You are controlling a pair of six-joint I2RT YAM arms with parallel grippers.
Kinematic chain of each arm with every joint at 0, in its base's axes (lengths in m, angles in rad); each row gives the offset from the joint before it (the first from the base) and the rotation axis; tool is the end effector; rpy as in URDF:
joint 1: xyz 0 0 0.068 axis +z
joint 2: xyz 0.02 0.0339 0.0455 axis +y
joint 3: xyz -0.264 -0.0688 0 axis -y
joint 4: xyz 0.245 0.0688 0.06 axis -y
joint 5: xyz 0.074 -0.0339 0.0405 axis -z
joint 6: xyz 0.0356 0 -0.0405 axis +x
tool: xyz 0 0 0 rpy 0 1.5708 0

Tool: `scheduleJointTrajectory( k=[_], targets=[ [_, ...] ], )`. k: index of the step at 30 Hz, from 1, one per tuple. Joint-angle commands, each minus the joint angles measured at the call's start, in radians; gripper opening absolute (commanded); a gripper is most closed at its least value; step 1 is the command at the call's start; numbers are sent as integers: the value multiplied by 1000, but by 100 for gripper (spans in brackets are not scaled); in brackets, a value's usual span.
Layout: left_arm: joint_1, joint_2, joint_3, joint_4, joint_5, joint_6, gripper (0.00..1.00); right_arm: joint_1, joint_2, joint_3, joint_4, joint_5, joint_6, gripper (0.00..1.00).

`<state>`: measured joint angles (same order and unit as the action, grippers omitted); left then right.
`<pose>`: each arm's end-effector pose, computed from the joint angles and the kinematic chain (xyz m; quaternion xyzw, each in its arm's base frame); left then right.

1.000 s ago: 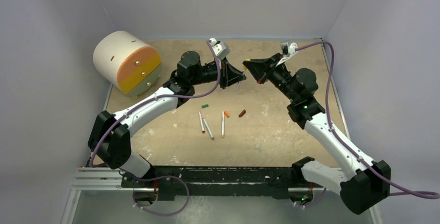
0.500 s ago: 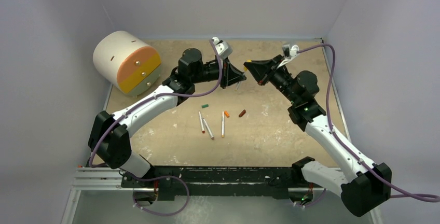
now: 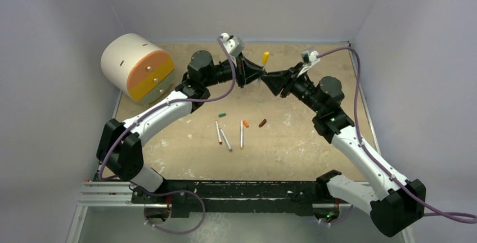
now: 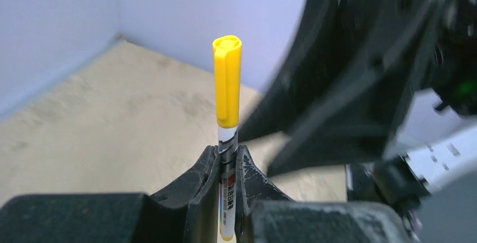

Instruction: Insert the pens into the pen caps

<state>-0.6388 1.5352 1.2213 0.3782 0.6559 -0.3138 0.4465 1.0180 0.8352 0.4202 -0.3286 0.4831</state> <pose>0.2794 -0.2346 0.3653 0.3366 0.6010 -0.5124 0.5127 0.2096 0.1131 0.3780 -0.1174 0.6123 0.4379 0.6477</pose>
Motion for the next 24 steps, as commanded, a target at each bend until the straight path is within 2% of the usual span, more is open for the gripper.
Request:
scheduleJointTrajectory(
  k=[1,8,12,17,24],
  targets=[
    [16,-52,-6,391,-69,-113,0,32,16,7,-172,-111,25,40],
    [16,-67,-76,408,-84,-151,0,32,4,-10,-127,-97,30,39],
    [16,-53,-84,423,-161,-212,0,31,-22,-10,-112,-36,17,48],
    [17,11,-59,473,-128,-313,0,32,-26,22,-120,-5,-14,50],
    [15,40,-80,569,-87,-404,0,31,5,66,-132,46,-63,47]
  ],
)
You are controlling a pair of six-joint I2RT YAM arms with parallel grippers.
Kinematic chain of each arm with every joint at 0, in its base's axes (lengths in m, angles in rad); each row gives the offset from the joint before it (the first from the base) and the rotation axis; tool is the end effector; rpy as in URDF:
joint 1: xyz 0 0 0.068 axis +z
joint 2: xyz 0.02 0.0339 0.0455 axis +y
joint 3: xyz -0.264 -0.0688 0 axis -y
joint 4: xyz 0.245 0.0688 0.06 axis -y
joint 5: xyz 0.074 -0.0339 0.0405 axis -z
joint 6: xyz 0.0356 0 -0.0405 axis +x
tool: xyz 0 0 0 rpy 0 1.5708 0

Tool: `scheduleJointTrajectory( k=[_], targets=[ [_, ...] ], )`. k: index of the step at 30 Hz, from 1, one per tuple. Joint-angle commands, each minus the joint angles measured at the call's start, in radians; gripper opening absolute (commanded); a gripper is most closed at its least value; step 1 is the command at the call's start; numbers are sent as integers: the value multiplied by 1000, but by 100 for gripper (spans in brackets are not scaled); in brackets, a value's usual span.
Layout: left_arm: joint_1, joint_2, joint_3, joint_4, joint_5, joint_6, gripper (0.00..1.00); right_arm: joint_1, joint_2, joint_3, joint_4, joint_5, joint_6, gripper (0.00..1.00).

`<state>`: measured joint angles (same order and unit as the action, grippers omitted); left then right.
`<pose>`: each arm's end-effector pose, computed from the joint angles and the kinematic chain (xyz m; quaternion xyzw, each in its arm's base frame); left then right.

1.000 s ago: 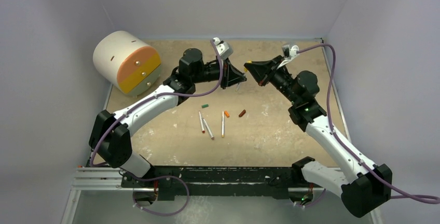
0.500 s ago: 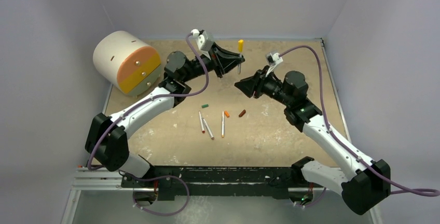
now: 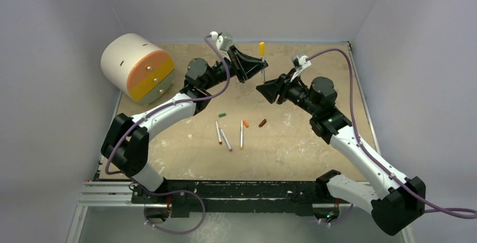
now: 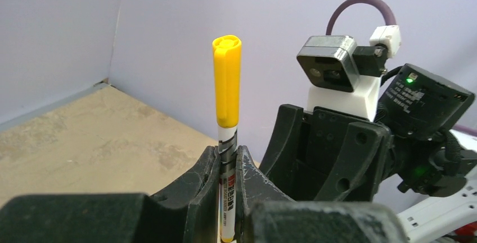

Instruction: Insert the pens into the pen caps

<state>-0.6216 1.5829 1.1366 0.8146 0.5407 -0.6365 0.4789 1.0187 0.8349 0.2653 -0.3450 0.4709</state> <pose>0.2882 -0.2290 0.3635 0.2162 0.5468 -0.5897 0.5537 0.2079 0.1215 0.3612 -0.1289 0.6671 0.4347 0.5911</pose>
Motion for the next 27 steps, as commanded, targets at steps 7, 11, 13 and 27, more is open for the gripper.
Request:
scheduleJointTrajectory(
  k=[7,11,13,27],
  targets=[
    [-3,-12,-11,117,71,-94,0,0,12,76,29,132,-81,37],
    [-2,-4,-6,114,101,-104,0,0,20,96,14,177,-111,49],
    [-2,0,-6,104,104,-102,0,-1,17,100,11,170,-119,47],
    [1,30,3,-39,-51,-59,32,0,5,95,-28,139,-62,0]
  ],
)
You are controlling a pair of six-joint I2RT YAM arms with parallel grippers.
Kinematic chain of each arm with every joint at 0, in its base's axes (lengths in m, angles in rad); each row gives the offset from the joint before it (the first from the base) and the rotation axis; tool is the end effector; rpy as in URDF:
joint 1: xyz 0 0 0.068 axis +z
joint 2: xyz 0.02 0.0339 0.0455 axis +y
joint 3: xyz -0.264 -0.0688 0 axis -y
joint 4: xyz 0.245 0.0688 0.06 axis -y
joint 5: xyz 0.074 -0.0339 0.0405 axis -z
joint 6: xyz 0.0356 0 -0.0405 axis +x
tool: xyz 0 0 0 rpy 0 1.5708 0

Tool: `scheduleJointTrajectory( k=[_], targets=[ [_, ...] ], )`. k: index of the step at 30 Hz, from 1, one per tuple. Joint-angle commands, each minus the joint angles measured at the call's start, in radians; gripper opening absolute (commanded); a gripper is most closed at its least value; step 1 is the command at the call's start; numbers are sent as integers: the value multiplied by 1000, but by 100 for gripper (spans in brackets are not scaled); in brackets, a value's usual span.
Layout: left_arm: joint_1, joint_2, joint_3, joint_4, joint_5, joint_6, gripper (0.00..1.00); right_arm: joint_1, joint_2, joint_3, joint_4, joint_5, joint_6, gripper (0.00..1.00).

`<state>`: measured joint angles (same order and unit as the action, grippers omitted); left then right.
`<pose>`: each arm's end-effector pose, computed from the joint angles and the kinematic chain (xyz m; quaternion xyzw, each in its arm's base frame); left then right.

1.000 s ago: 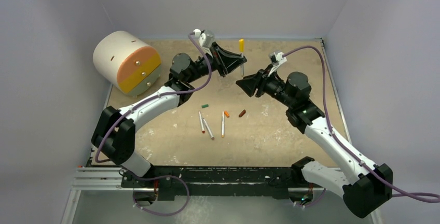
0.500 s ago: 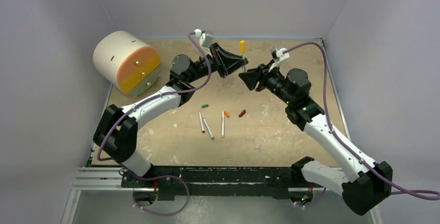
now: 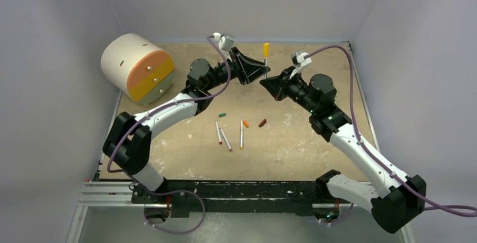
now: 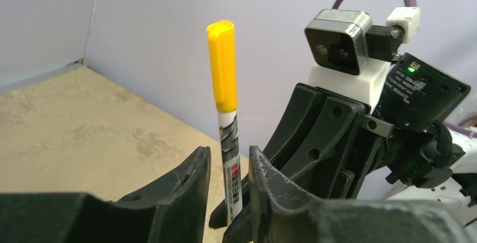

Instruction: Insert the pens into the pen caps

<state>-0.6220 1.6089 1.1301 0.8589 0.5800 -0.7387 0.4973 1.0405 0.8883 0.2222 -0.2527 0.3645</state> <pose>0.2906 -0.2323 0.3562 0.2050 0.5503 -0.6237 0.5159 0.2119 0.1251 0.3710 -0.1369 0.6689 0.3811 0.6234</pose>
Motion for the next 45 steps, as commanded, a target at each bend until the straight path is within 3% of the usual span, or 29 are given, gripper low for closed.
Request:
scheduleJointTrajectory(
  k=[1,5,9,15,27,44,45],
  targets=[
    [5,5,11,-133,-155,59,37,-19,-13,42,0,58,45,0],
    [19,8,4,-296,-359,120,49,-19,27,53,-69,102,56,0],
    [19,-20,-42,-422,-548,192,51,-26,169,164,-289,222,43,0],
    [19,-68,-46,-549,-639,292,51,-66,378,219,-401,317,49,0],
    [18,-108,-66,-567,-640,318,51,-152,649,188,-340,348,75,0],
    [18,-119,-64,-577,-611,322,51,-174,760,205,-375,387,47,0],
    [18,-121,-64,-578,-610,320,51,-174,760,206,-378,391,47,4]
  ],
)
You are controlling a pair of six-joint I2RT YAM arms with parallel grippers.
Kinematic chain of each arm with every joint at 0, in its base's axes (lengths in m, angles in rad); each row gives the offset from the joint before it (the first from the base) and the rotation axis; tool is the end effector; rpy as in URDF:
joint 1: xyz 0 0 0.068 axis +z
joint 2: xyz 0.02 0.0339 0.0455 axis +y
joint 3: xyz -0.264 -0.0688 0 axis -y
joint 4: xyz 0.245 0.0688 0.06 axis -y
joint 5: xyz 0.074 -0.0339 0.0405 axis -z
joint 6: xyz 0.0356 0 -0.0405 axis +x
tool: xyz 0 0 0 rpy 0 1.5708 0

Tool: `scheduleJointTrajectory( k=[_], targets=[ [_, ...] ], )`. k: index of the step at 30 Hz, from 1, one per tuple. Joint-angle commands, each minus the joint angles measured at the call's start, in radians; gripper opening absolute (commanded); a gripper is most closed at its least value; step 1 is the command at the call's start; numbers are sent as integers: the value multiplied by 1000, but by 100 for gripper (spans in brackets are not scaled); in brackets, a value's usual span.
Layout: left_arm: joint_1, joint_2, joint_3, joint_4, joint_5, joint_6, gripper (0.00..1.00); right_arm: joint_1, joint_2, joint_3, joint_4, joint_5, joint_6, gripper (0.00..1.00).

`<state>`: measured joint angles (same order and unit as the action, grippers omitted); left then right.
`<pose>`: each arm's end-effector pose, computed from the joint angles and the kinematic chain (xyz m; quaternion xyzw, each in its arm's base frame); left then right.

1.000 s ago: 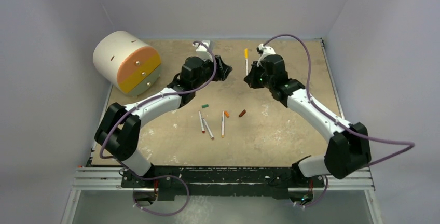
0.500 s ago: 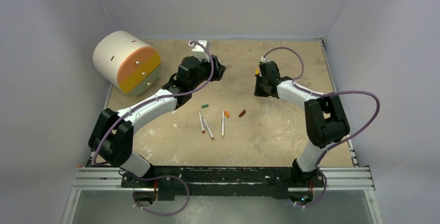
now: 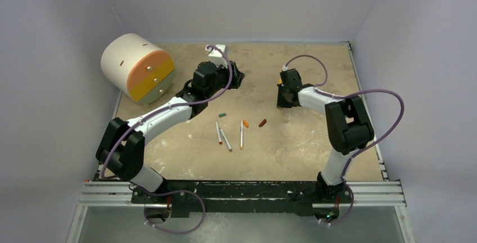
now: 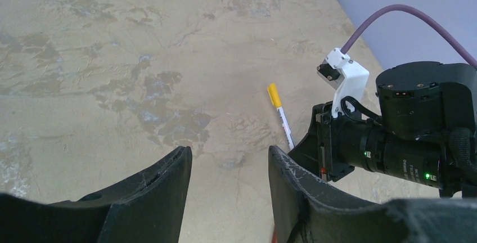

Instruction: Insert the pens into the pen caps

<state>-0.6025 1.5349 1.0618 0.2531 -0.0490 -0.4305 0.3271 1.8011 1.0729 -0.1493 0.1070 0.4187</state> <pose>0.3000 -0.2042 0.2952 0.0518 0.7787 -0.2920 0.5529 0.3544 0.1162 0.1681 0.0611 0.9374 0.0768 0.3343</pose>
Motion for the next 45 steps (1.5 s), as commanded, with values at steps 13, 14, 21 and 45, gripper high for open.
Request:
scheduleJointTrajectory(
  k=[13,14,21,45],
  targets=[
    [-2,-70,-3,26,16,1,51,-3,-92,14,-17,124,-10,41],
    [-2,-77,-3,23,9,-2,51,0,-116,11,-18,122,-12,41],
    [23,-63,75,-185,-129,-43,52,153,-268,-3,-39,173,6,46],
    [214,-240,-139,-224,-136,-255,51,535,-67,9,-41,99,217,39]
  ],
)
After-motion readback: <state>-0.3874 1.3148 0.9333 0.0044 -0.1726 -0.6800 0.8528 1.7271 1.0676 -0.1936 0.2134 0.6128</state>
